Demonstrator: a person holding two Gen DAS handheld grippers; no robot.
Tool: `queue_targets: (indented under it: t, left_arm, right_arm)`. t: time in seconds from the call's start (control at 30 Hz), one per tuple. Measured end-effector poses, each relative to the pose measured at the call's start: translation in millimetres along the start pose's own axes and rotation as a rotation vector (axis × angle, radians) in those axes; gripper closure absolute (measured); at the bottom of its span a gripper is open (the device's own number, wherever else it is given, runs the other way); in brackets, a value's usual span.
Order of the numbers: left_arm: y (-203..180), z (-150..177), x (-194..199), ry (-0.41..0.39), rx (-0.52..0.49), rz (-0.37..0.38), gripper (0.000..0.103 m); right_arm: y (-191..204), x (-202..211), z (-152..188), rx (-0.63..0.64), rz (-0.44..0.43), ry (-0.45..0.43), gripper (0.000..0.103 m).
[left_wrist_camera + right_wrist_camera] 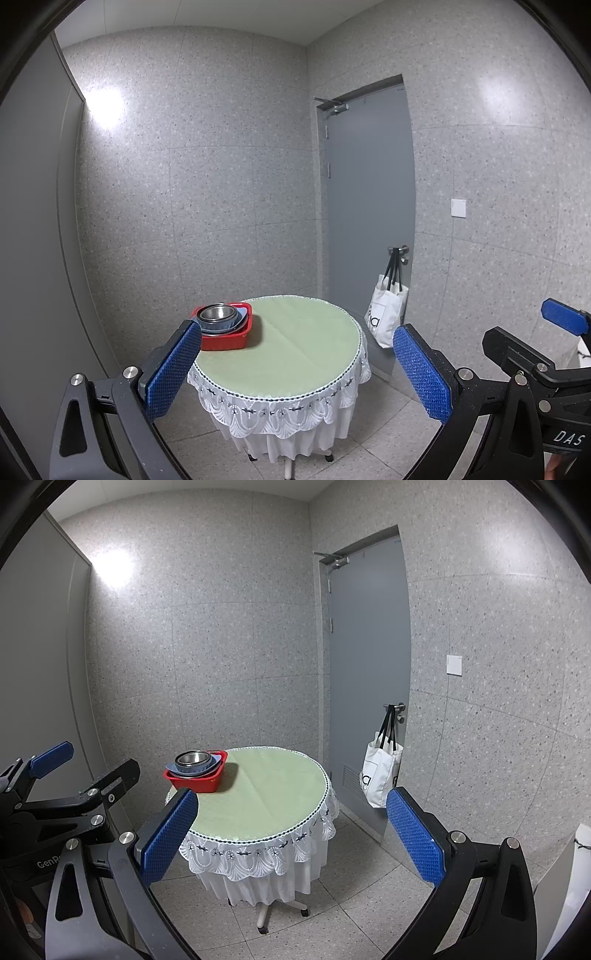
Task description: Organize plates and bowls
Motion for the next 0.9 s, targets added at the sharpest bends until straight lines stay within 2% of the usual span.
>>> queue_targets:
  t: [0.9]
  left_arm:
    - [12.8,3.7,-4.8,-0.005,0.005,0.017,0.001]
  right_arm:
    - [0.7,-7.6,0.1,0.001,0.004,0.002,0.0]
Point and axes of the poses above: each gripper's, at about its wrist camera, not at the fingertips, and x roughly against the way its jaws point, y to its left, z to its underside, the point moved 2 cm from there along -x, roughly the way its jaws point, and after that the axes turned 9 degrees about x, right-handed, at the moved point
